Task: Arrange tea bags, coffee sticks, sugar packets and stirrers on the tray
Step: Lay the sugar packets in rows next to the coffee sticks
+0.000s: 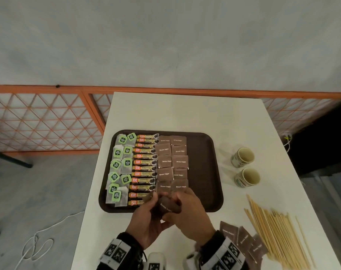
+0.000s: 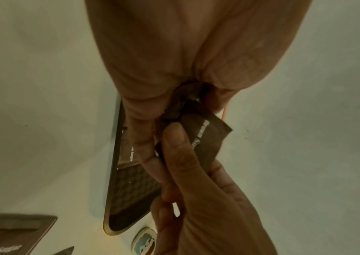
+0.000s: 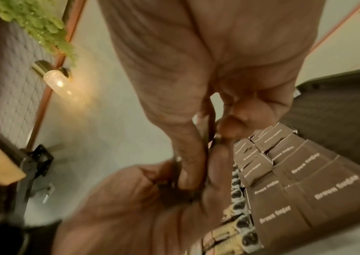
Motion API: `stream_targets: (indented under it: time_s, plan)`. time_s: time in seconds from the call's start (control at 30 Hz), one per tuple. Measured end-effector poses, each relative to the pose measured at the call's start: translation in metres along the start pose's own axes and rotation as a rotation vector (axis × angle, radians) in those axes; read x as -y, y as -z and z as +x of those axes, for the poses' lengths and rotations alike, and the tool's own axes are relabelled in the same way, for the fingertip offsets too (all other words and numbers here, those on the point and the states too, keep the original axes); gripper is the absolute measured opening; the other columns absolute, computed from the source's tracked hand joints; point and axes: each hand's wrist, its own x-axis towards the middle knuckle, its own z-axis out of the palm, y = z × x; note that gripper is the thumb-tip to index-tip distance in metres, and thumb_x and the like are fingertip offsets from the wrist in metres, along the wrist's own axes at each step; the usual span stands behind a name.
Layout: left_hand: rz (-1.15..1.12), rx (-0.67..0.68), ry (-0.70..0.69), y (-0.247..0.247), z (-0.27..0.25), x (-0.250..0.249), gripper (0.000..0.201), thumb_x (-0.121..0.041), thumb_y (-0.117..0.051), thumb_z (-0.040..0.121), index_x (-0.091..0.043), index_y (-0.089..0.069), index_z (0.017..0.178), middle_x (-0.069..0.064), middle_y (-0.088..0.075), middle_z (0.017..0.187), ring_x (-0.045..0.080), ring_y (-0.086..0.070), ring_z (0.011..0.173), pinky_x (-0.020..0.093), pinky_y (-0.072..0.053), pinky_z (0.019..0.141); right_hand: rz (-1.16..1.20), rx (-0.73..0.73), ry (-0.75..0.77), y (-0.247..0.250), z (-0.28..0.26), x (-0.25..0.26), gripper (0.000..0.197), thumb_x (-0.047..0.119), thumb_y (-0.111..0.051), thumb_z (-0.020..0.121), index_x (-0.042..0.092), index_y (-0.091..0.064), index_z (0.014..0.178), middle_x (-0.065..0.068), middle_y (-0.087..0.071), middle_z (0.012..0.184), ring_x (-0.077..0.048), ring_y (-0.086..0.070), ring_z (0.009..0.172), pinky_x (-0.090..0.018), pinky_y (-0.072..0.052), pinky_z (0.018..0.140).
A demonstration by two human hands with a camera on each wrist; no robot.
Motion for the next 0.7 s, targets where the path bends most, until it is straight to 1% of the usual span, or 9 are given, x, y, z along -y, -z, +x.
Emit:
stream_targets:
  time_s: [0.07,0.17,0.3,0.37,0.4,0.47,0.5,0.6,0.7]
  plan:
    - [0.075,0.005,0.001,0.004,0.001,-0.001,0.029,-0.032,-0.043,0.102,-0.008,-0.057,0.111,0.018,-0.068,0.088,0.023,-0.057,0.06,0.04,-0.054,0.065,0.045,0.052,0.017,0.002,0.003,-0.004,0.025,0.036,-0.075,0.074,0.024,-0.063,0.093,0.009,-0.061,0.098,-0.01,-0.059,0.087,-0.03,-0.055,0.082]
    - [0.218,0.025,-0.01,0.011,0.003,-0.005,0.035,-0.035,-0.048,0.099,-0.005,-0.061,0.112,0.021,-0.07,0.098,0.032,-0.066,0.08,0.046,-0.055,0.075,0.165,0.138,0.021,0.018,0.007,-0.008,0.021,0.031,-0.075,0.077,0.018,-0.067,0.092,-0.001,-0.069,0.087,-0.016,-0.065,0.078,-0.033,-0.056,0.075]
    - [0.437,0.069,-0.021,0.013,0.005,-0.006,0.03,-0.029,-0.059,0.093,-0.018,-0.063,0.121,0.017,-0.07,0.112,0.035,-0.068,0.098,0.042,-0.057,0.074,0.188,0.13,0.025,0.031,0.017,-0.008,0.014,0.028,-0.078,0.079,0.017,-0.072,0.085,0.0,-0.07,0.08,-0.013,-0.066,0.073,-0.026,-0.053,0.071]
    - [0.457,0.057,-0.027,0.013,0.009,-0.005,0.024,-0.023,-0.057,0.097,-0.021,-0.065,0.12,0.016,-0.07,0.113,0.033,-0.069,0.097,0.04,-0.057,0.073,0.356,0.12,-0.016,0.032,0.024,-0.01,0.005,0.022,-0.075,0.083,0.017,-0.074,0.085,-0.002,-0.072,0.079,-0.011,-0.066,0.07,-0.022,-0.054,0.068]
    - [0.454,0.04,-0.028,0.014,0.012,-0.005,0.022,-0.019,-0.056,0.097,-0.021,-0.065,0.118,0.016,-0.071,0.111,0.032,-0.07,0.093,0.04,-0.057,0.072,0.431,0.104,-0.05,0.032,0.029,-0.011,0.004,0.02,-0.073,0.086,0.017,-0.075,0.086,-0.005,-0.073,0.08,-0.014,-0.065,0.069,-0.023,-0.055,0.067]
    - [0.456,0.003,-0.03,0.019,0.015,-0.007,0.016,-0.011,-0.055,0.097,-0.012,-0.065,0.11,0.016,-0.072,0.104,0.029,-0.071,0.085,0.041,-0.057,0.072,0.49,0.034,-0.135,0.035,0.044,-0.017,0.007,0.019,-0.069,0.09,0.014,-0.074,0.09,-0.013,-0.072,0.082,-0.019,-0.062,0.067,-0.026,-0.053,0.063]
    - [0.46,-0.012,-0.031,0.022,0.015,-0.008,0.012,-0.007,-0.054,0.097,-0.007,-0.063,0.105,0.016,-0.071,0.1,0.028,-0.071,0.081,0.041,-0.057,0.072,0.495,-0.007,-0.179,0.038,0.054,-0.021,0.009,0.017,-0.067,0.091,0.011,-0.073,0.091,-0.014,-0.071,0.08,-0.018,-0.059,0.066,-0.024,-0.05,0.061]
    - [0.438,-0.055,-0.024,0.036,0.015,-0.014,0.014,0.003,-0.051,0.096,-0.001,-0.062,0.106,0.018,-0.07,0.105,0.028,-0.072,0.079,0.042,-0.058,0.071,0.479,-0.114,-0.28,0.044,0.089,-0.033,0.01,0.013,-0.065,0.092,0.006,-0.072,0.095,-0.005,-0.065,0.072,-0.009,-0.054,0.06,-0.016,-0.046,0.054]
    - [0.405,-0.088,-0.02,0.049,0.013,-0.022,0.018,0.005,-0.05,0.096,0.0,-0.063,0.107,0.019,-0.068,0.114,0.033,-0.071,0.087,0.043,-0.059,0.07,0.427,-0.132,-0.332,0.041,0.118,-0.044,0.013,0.013,-0.071,0.088,0.005,-0.072,0.098,-0.001,-0.066,0.07,-0.008,-0.055,0.059,-0.017,-0.048,0.055]
